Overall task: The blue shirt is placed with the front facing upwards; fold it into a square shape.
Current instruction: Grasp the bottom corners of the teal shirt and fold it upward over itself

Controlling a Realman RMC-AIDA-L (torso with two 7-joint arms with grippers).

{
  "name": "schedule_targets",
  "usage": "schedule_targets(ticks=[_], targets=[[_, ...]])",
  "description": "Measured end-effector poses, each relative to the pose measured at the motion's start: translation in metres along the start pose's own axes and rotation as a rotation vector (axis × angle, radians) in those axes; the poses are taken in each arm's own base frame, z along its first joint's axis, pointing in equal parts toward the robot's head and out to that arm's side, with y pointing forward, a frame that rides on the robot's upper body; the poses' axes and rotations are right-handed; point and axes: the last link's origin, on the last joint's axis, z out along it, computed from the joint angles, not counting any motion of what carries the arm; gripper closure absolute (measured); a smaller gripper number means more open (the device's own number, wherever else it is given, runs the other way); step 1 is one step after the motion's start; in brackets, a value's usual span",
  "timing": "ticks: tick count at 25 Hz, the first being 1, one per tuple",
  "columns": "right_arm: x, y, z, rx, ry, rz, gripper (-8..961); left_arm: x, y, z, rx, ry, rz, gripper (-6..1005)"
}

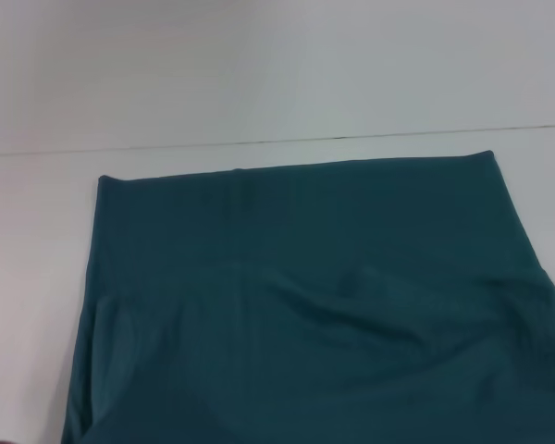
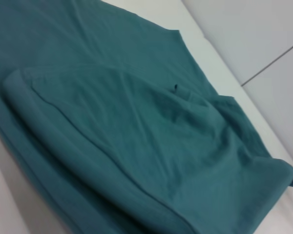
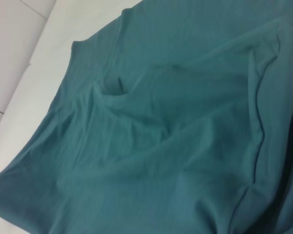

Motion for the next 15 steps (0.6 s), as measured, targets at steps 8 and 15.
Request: schedule_targets(ticks=[8,15], targets=[[0.007,0.003,-0.007,-0.022,0.002,0.012,885,-0.019,0.004,-0.005,-0.029,0.01,-0.037,968],[0.012,0.0,-0.014,-0.01,0.01,0.025,883,-0.026,0.008,-0.01,-0.049,0.024,-0.061,968]])
